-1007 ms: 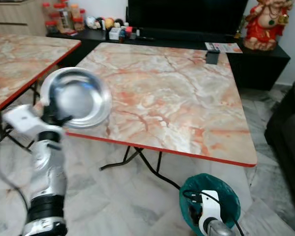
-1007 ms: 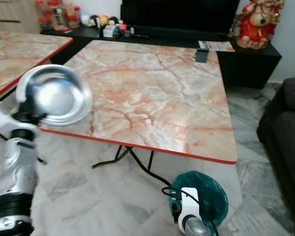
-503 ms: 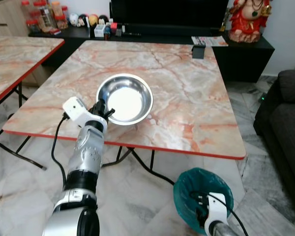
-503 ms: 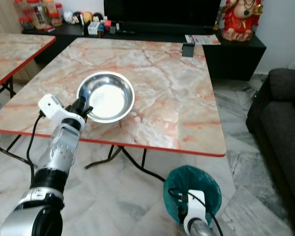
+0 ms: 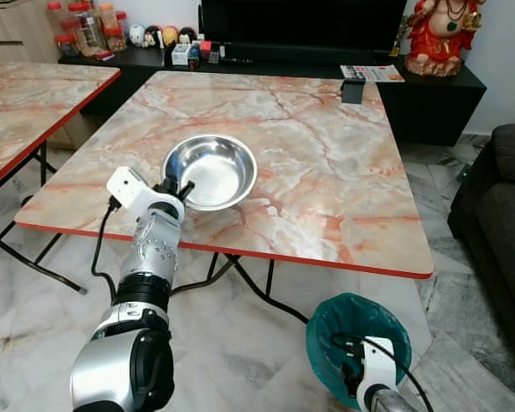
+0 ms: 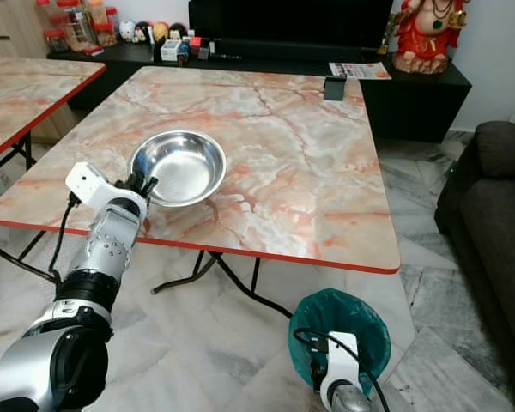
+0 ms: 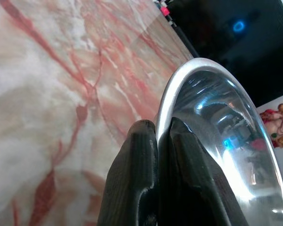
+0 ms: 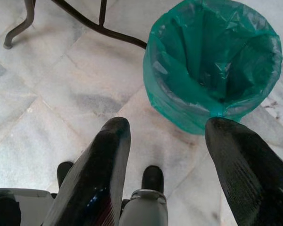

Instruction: Setting the table

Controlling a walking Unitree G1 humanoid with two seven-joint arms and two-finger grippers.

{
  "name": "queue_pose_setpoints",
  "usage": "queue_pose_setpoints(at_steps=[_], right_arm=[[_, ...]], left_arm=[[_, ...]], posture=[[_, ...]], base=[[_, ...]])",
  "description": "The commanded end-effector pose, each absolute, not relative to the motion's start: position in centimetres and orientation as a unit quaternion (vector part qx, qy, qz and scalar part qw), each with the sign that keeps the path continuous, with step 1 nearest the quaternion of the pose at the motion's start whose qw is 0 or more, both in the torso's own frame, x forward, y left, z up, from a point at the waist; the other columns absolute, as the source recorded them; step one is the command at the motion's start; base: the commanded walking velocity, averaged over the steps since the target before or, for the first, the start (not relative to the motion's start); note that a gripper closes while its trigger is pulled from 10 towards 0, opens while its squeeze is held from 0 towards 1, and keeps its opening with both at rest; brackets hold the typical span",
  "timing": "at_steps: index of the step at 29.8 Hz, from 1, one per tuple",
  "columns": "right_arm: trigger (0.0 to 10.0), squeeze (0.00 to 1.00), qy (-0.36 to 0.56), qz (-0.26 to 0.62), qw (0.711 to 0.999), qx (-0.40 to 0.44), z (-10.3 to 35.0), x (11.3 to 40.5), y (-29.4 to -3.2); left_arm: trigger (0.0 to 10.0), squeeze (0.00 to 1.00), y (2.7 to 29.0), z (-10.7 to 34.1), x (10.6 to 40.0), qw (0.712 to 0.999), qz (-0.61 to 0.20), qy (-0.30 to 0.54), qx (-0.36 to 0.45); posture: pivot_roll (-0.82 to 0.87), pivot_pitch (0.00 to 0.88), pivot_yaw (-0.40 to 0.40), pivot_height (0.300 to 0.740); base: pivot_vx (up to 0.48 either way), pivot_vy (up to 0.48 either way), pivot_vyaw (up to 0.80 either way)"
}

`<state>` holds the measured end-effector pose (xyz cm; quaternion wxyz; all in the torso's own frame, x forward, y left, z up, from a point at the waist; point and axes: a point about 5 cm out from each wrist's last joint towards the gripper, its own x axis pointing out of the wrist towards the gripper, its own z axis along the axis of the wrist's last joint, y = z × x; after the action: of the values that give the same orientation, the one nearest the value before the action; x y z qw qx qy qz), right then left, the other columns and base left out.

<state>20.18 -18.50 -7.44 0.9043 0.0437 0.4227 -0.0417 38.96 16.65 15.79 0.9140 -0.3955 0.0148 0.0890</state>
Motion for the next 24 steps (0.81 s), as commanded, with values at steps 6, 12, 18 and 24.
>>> queue_pose_setpoints(at_steps=[6, 12, 18, 24], right_arm=[[10.0, 0.0, 0.423, -0.05, 0.903, 0.051, -7.5, 20.02, -18.68], [10.0, 0.0, 0.416, -0.051, 0.906, 0.054, -7.28, 20.43, -18.55], [10.0, 0.0, 0.421, -0.046, 0.904, 0.053, -7.38, 20.35, -18.29], [10.0, 0.0, 0.433, -0.041, 0.899, 0.043, -7.58, 20.06, -18.23]], left_arm=[[10.0, 0.0, 16.67, 16.44, 38.77, 0.941, 0.068, -0.02, -0.332], [10.0, 0.0, 16.92, 16.02, 38.6, 0.942, 0.066, -0.018, -0.33], [10.0, 0.0, 17.2, 16.25, 38.63, 0.942, 0.066, -0.024, -0.329], [10.0, 0.0, 17.4, 16.26, 38.63, 0.939, 0.067, -0.026, -0.335]], posture=[[0.02, 0.0, 0.015, 0.719], [0.01, 0.0, 0.023, 0.719], [0.02, 0.0, 0.024, 0.719], [0.01, 0.0, 0.027, 0.69]], base=[[0.0, 0.0, -0.49], [0.0, 0.0, 0.0], [0.0, 0.0, 0.0], [0.259, 0.0, 0.0]])
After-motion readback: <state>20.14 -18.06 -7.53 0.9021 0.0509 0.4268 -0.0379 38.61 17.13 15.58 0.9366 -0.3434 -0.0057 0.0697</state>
